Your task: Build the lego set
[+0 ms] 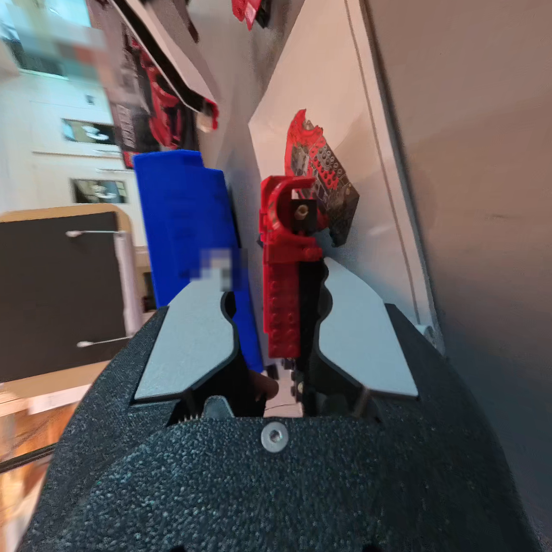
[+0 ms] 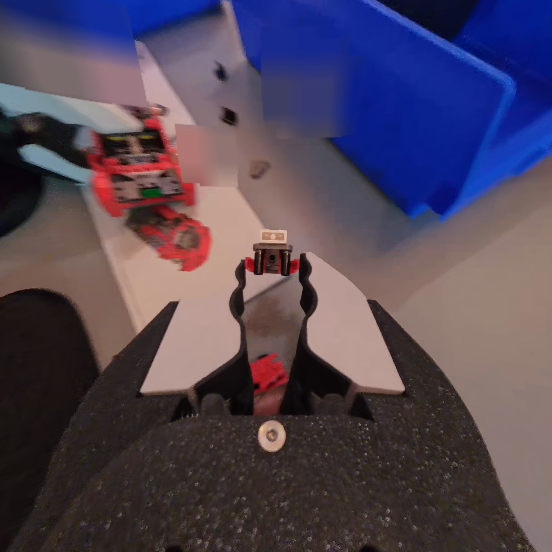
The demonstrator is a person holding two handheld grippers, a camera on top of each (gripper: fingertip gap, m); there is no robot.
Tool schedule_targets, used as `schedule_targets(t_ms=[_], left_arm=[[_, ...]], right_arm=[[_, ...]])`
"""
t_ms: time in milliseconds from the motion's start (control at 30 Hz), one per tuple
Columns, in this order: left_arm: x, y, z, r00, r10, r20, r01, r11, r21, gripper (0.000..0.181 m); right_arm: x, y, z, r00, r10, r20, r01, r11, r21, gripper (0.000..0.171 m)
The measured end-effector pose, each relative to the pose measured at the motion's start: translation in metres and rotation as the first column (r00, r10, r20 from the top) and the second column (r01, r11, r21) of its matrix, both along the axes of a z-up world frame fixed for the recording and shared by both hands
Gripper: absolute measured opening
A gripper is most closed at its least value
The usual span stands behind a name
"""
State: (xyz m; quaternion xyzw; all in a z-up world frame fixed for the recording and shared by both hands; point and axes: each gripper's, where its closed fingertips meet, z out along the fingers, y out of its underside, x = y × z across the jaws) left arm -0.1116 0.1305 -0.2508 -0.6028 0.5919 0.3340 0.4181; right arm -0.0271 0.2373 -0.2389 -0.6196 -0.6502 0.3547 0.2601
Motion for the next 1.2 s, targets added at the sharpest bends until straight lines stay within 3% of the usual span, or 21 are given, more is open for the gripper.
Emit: schedule_targets(t_ms=[167, 300, 433, 700, 1033, 1100, 1200], left_arm=[[-0.002, -0.018, -0.004, 0.98, 0.066, 0.185, -0.006, 0.951, -0.309, 0.065], [0.005, -0.041, -0.006, 0.915, 0.175, 0.363, 0.077, 0.808, -0.584, 0.091], [0.015, -0.029, 0.0, 0.849, 0.25, 0.465, 0.119, 0.767, -0.631, 0.106], [0.021, -0.013, -0.006, 0.86, 0.323, 0.395, 0.078, 0.682, -0.727, 0.076], [0.007, -0.02, -0.003, 0.897, 0.282, 0.34, 0.072, 0.666, -0.742, 0.068], [0.005, -0.023, 0.004, 0.888, 0.269, 0.374, 0.095, 0.688, -0.72, 0.056], [0.011, -0.025, 0.017, 0.855, 0.221, 0.469, 0.174, 0.729, -0.662, 0.014]], right_arm=[[-0.001, -0.059, 0.017, 0.977, 0.212, -0.025, -0.213, 0.975, -0.058, 0.034], [-0.004, -0.086, 0.005, 0.951, 0.307, 0.031, -0.304, 0.95, -0.074, 0.034], [-0.01, -0.099, -0.011, 0.937, 0.338, 0.082, -0.334, 0.94, -0.066, 0.034], [-0.018, -0.1, -0.017, 0.941, 0.327, 0.086, -0.326, 0.945, -0.017, 0.034], [-0.028, -0.102, -0.028, 0.939, 0.324, 0.11, -0.333, 0.941, 0.066, 0.034], [-0.03, -0.102, -0.03, 0.94, 0.319, 0.118, -0.329, 0.941, 0.075, 0.034], [-0.033, -0.104, -0.027, 0.94, 0.328, 0.099, -0.335, 0.94, 0.071, 0.034]])
